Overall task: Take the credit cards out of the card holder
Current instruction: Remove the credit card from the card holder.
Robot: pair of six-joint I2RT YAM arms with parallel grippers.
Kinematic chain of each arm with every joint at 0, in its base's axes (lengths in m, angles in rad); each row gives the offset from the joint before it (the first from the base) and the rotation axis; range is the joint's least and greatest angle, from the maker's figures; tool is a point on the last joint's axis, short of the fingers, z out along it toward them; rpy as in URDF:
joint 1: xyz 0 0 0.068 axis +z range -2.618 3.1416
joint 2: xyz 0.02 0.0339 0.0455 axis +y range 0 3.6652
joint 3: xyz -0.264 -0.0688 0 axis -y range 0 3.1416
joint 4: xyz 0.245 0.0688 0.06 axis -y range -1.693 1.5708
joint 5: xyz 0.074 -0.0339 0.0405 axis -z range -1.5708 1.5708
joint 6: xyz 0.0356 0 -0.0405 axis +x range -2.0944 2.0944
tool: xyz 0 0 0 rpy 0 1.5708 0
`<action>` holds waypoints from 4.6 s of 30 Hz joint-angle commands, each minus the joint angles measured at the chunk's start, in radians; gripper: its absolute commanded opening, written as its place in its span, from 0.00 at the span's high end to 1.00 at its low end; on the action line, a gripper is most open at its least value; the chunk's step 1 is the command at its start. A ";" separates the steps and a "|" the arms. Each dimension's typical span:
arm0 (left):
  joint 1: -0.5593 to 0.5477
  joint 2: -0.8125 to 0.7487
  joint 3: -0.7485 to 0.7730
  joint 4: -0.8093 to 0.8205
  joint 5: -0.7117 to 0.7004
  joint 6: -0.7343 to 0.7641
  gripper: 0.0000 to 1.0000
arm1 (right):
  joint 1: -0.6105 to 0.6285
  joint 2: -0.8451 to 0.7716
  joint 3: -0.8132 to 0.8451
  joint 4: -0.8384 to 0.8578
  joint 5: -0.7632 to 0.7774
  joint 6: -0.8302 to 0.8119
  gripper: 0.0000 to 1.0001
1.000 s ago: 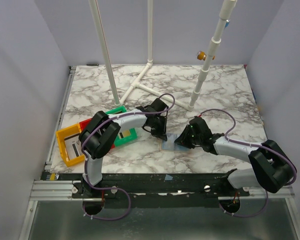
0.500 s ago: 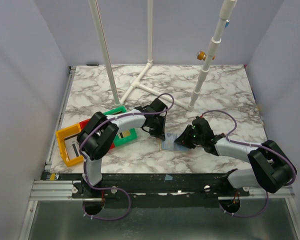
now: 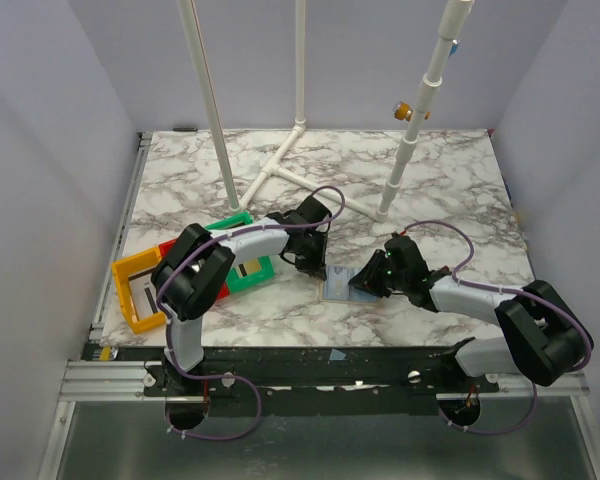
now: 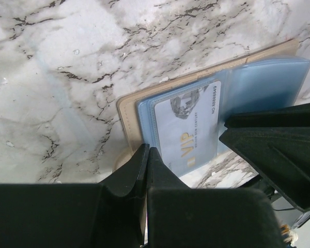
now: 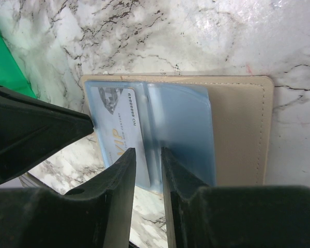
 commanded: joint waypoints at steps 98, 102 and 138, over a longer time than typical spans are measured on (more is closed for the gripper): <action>-0.072 0.024 0.081 0.011 0.053 0.024 0.67 | -0.086 0.101 -0.092 0.231 -0.167 0.005 0.99; -0.072 0.038 0.073 0.022 0.062 0.018 0.87 | -0.086 0.102 -0.092 0.231 -0.166 0.004 0.99; -0.029 0.051 0.009 -0.060 -0.080 -0.006 1.00 | -0.117 0.040 -0.116 0.170 -0.134 -0.026 0.99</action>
